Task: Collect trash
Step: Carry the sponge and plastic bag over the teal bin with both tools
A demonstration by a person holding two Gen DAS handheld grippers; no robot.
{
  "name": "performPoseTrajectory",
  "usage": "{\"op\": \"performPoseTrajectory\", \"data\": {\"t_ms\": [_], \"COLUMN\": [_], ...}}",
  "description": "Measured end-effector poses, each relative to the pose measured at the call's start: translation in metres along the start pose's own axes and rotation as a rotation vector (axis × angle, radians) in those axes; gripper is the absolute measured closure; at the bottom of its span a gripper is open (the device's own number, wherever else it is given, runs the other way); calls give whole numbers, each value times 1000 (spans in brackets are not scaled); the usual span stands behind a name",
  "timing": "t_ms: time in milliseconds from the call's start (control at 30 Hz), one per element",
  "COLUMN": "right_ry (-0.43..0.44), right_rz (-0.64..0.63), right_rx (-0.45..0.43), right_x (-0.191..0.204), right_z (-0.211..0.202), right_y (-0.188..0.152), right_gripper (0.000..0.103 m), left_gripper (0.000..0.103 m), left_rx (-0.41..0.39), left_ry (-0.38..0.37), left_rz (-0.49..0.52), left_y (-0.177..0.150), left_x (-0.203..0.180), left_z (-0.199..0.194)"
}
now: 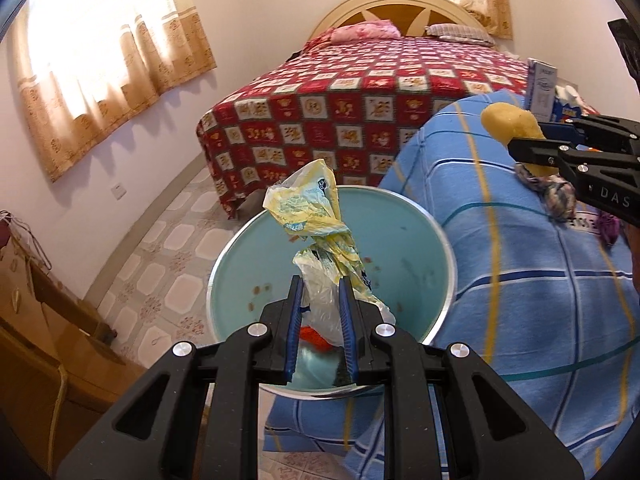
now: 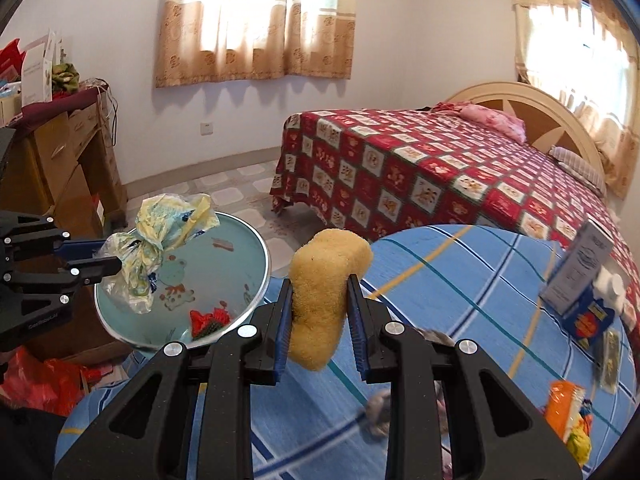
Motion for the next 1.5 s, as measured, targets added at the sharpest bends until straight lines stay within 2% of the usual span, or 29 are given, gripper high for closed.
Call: {"op": "performPoseTrajectory", "data": {"t_ms": [600, 1200, 1500], "right_ry": [56, 66, 76], "right_rz": [-82, -157, -206], "right_rx": [29, 40, 76], "right_x": [32, 48, 56], "right_z": [46, 56, 65], "right_y": [9, 2, -4], "right_gripper": [76, 76, 76], "left_gripper": [84, 84, 84], "left_rx": [35, 37, 27], "left_ry": [76, 89, 95], "left_rz": [-32, -56, -73], "left_y": [-11, -16, -13], "left_x": [34, 45, 47], "left_z": [5, 4, 1]}}
Point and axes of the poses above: each gripper's, at about its wrist camera, not at the fingertips, and z roughly the way its jaws point, x to its left, y to its top, the point moved 10 cm from there along z, roughly the way its jaws point, and after that the axes turned 2 degrees about z, right-handed, at the moved point
